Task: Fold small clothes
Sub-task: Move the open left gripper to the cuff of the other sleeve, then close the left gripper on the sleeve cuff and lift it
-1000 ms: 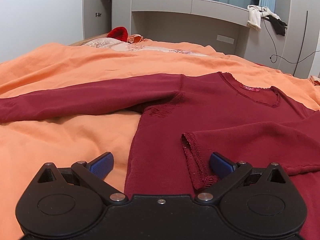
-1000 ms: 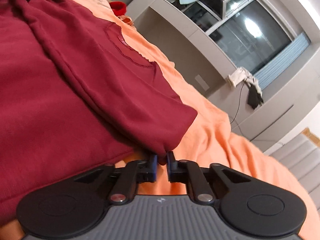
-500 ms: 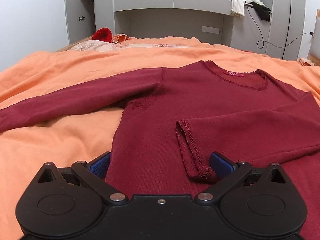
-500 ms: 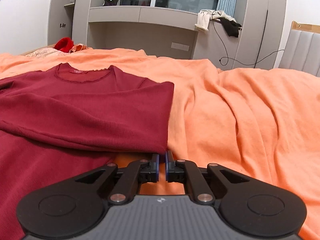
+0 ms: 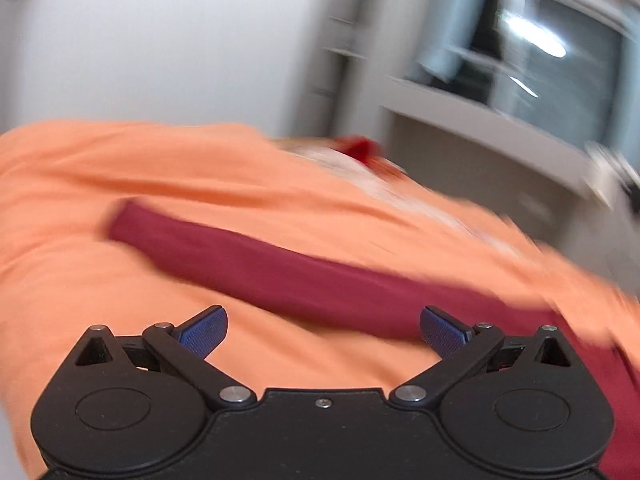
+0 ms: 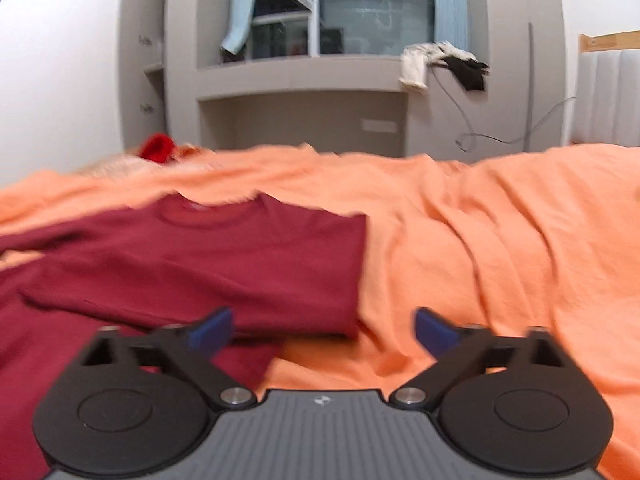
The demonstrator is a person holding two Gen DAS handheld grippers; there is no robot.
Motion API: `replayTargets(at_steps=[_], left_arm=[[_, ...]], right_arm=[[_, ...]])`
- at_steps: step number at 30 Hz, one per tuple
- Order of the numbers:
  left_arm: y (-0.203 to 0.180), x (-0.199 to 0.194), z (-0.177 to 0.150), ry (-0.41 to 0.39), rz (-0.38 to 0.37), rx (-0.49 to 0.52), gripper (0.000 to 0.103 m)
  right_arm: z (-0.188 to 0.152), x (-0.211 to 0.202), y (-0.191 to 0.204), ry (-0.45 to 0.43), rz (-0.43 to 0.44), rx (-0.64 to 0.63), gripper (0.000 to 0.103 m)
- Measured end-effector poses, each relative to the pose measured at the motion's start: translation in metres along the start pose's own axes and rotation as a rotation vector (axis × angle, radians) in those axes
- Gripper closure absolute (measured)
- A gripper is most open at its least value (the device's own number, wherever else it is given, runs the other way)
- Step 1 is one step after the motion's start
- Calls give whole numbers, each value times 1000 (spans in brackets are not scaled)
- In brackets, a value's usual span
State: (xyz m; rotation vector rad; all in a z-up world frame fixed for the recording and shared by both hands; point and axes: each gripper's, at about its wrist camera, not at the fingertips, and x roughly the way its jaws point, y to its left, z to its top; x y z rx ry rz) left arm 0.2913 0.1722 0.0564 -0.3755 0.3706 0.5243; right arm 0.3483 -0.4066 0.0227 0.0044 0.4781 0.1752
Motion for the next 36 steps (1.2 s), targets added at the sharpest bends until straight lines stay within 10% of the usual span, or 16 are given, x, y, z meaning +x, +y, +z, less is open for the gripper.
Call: replayTargets(at_steps=[5,14,20,27,33,36], left_arm=[[68,35,24,-23,168,-186,1],[120,98,52,120,65,-326,1],[125,107,36,20,89,-358,2],[141,100,27,-82,143,-502,45],[146,114,28,-68,117,-524,48],[147,118,30,-50,150,-533,90]], right_arm=[[2,-6,12,-37,96,-13,0],[-1,-6,34,-44,194,-30,0],[-6,-4,50,-39,205,-109,0],[-11,-5,53,-35,220,-137,0],[-12,-2,50,-16,221,-125,0],[-12,0,50,-10,220,-123,0]])
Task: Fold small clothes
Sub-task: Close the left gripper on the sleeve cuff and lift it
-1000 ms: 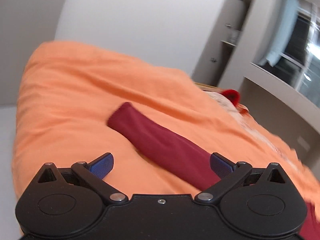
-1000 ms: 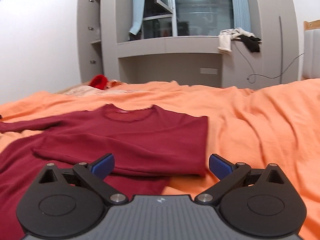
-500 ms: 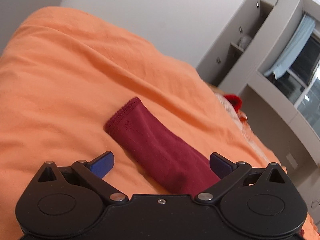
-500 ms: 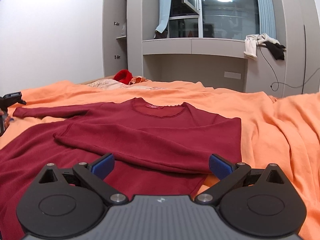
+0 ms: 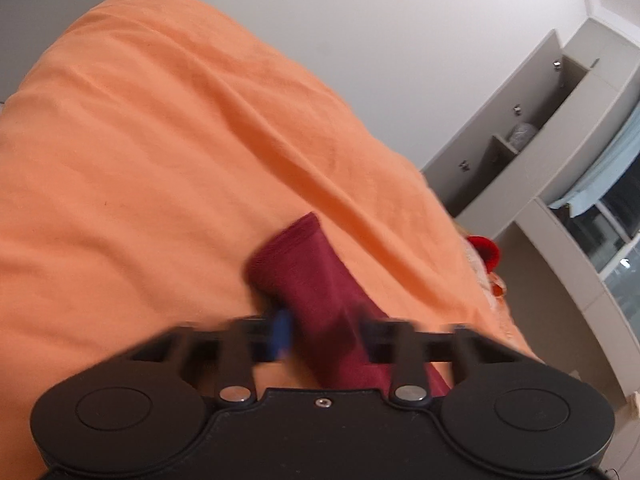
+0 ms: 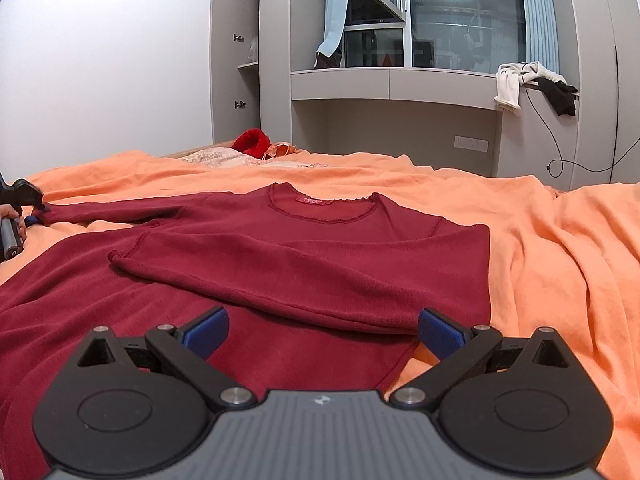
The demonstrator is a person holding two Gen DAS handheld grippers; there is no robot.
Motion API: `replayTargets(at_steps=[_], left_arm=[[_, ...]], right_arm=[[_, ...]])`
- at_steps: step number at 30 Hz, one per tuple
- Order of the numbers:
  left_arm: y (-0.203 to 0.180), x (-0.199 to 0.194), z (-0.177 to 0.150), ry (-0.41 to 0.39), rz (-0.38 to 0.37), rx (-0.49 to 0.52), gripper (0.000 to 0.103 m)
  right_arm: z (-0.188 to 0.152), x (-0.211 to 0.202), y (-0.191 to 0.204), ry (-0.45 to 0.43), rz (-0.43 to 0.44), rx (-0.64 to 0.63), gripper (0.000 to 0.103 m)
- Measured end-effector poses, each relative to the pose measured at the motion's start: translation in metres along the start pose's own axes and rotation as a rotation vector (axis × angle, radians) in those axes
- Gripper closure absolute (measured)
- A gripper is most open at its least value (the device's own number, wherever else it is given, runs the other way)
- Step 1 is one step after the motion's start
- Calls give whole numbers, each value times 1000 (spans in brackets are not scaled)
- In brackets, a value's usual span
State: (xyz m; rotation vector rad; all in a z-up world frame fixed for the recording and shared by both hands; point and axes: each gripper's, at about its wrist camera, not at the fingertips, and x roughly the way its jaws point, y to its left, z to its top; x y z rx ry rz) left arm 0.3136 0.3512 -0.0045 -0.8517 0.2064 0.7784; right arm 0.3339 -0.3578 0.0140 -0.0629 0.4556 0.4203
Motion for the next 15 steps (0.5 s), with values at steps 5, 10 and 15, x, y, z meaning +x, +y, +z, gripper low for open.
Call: replayTargets(at_steps=[5,10,15], left_arm=[[-20,-4,5,-38,-18,72,96],[-87,-28,9,-142,-146,293,97],[-164,-76,-12,-227,-394,587,97]], right_arm=[[0,-2,0,-14,0,2,0],[1,-5,-1,-31,-3,3,0],[2,-11,-3,-53,-6,4,0]])
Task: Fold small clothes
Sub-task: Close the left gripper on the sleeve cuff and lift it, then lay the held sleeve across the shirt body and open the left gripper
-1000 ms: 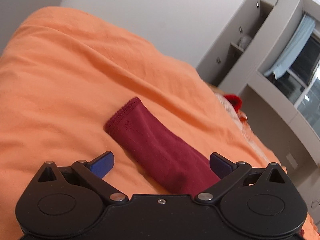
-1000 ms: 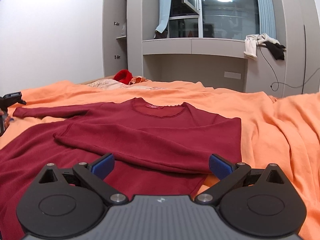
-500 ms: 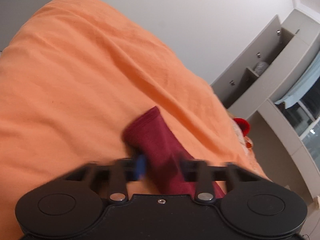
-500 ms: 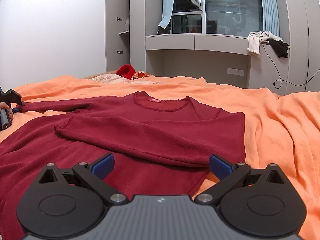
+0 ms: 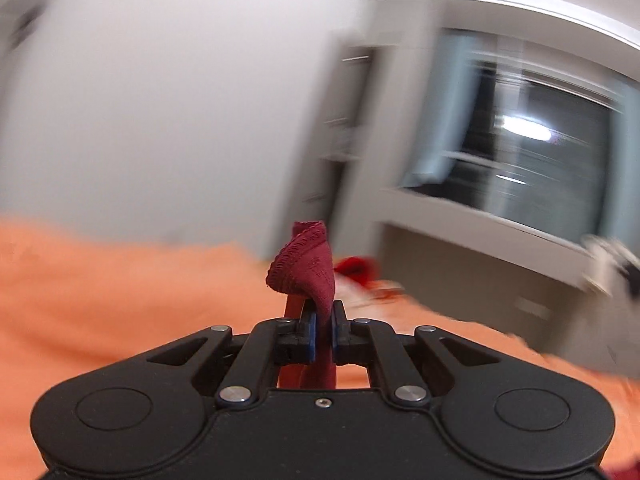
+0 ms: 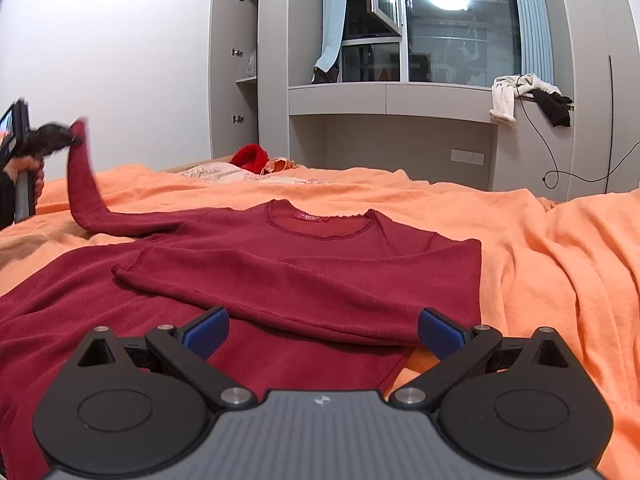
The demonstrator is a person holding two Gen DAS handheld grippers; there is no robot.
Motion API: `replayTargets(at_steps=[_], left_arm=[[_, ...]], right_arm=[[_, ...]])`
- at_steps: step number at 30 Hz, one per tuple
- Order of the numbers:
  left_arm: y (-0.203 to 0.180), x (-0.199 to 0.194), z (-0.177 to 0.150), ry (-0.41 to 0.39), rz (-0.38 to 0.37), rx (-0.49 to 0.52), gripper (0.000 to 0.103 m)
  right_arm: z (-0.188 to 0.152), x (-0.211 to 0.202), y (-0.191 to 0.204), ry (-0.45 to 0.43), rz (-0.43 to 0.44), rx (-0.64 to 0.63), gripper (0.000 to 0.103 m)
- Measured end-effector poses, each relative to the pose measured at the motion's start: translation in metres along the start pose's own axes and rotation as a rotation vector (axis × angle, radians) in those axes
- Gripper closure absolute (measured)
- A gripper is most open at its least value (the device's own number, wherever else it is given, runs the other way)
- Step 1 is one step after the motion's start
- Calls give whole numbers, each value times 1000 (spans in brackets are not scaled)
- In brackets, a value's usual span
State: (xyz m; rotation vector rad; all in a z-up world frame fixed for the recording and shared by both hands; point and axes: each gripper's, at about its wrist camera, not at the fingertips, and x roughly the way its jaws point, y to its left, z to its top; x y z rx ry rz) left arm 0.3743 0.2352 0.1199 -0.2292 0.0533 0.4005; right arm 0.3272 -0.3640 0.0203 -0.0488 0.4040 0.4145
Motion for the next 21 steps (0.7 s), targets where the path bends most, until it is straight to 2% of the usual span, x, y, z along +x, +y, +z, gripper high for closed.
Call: replayTargets(at_steps=[4,6,10,16,19,21], left_arm=[[-74,-27,6,-32,-204,174,97],[-109,-41,2,-37,-270,233,97],[-174,-75,-14,-52,-399,287,97],[-263,-118,-93,28,-592,408,96],[-286,-133,-140,95,-667,489,96],[-288,-138,-169,143,-702,528,96]], right_arm=[[1,-4,-1,-14,-4,5,0],[2,-6,-1,-23,-9,7,0],[3,-11,-2,-43,-24,10,0],[4,-21,-10,-76,-90,21,0],[3,-24,-18,-84,-119,44,0],[3,-25,-23,-83,-130,64,0]])
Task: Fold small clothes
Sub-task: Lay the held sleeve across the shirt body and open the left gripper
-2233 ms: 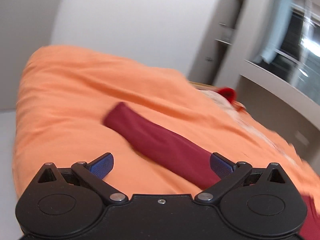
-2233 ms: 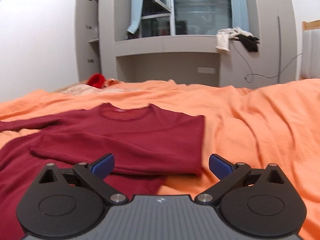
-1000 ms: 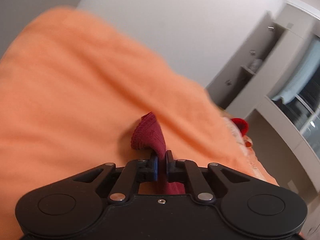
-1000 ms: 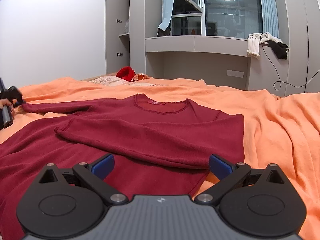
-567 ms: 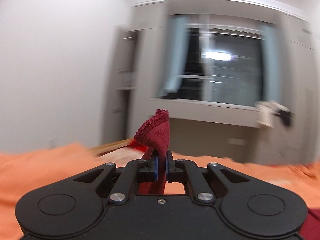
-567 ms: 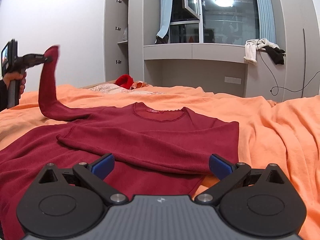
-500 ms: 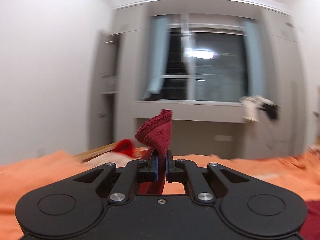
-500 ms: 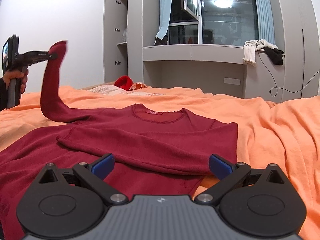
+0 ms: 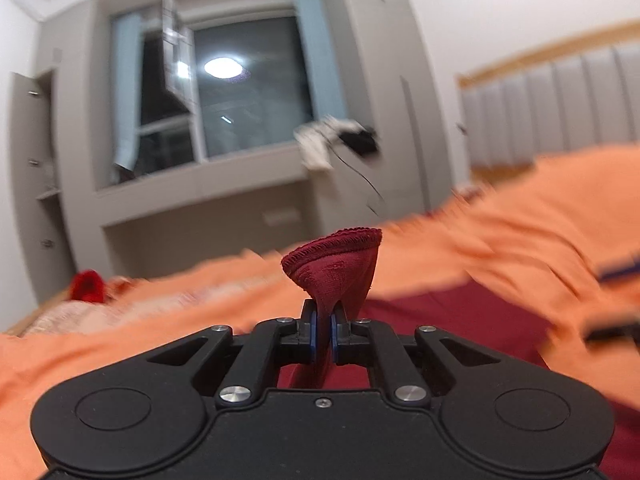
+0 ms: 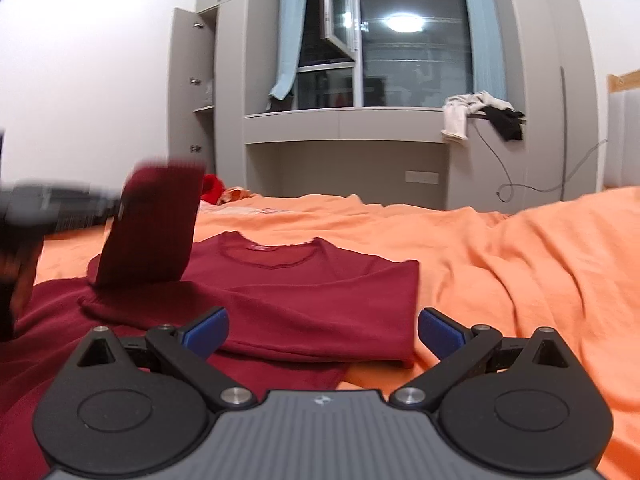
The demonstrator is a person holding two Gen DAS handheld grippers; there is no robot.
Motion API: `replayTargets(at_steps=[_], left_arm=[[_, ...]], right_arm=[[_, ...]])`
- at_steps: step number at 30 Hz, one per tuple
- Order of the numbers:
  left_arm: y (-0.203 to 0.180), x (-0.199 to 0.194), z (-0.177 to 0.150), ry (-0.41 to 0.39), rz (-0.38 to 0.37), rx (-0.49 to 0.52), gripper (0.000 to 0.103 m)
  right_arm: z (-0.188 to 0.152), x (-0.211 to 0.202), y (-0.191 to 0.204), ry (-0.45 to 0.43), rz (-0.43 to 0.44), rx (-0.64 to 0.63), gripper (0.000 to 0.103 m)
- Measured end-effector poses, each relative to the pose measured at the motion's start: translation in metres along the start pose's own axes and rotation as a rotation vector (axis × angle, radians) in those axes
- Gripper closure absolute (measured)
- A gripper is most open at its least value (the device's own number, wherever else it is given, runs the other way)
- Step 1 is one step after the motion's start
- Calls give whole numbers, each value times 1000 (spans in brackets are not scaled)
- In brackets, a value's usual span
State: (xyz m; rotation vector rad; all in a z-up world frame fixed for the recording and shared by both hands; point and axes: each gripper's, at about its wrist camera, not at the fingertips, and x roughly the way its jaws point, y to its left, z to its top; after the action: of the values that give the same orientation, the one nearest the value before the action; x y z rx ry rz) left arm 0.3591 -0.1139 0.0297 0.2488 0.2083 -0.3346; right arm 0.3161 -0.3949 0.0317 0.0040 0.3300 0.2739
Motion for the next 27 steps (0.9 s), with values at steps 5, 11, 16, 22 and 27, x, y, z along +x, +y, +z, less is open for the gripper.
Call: replayTargets(at_steps=[5,11,16,22,27], left_arm=[[-32,-7,-48,119,-103,62,85],[-22,-31,-55,183,-192,-2,37],[20,-49,-42,226,-195,-125,11],[92,-60,-39,269,-28,-378,1],[168,-48,-50,296,215,-541,1]], right_arm=[[-1,-1,-9,3,-16,38,0],[-2,2,-5,10,-13,30,0],[-2,7,4,19,6,4,0],[-6,24,30,62,23,-93,0],[-12,34,58,82,47,-225,0]])
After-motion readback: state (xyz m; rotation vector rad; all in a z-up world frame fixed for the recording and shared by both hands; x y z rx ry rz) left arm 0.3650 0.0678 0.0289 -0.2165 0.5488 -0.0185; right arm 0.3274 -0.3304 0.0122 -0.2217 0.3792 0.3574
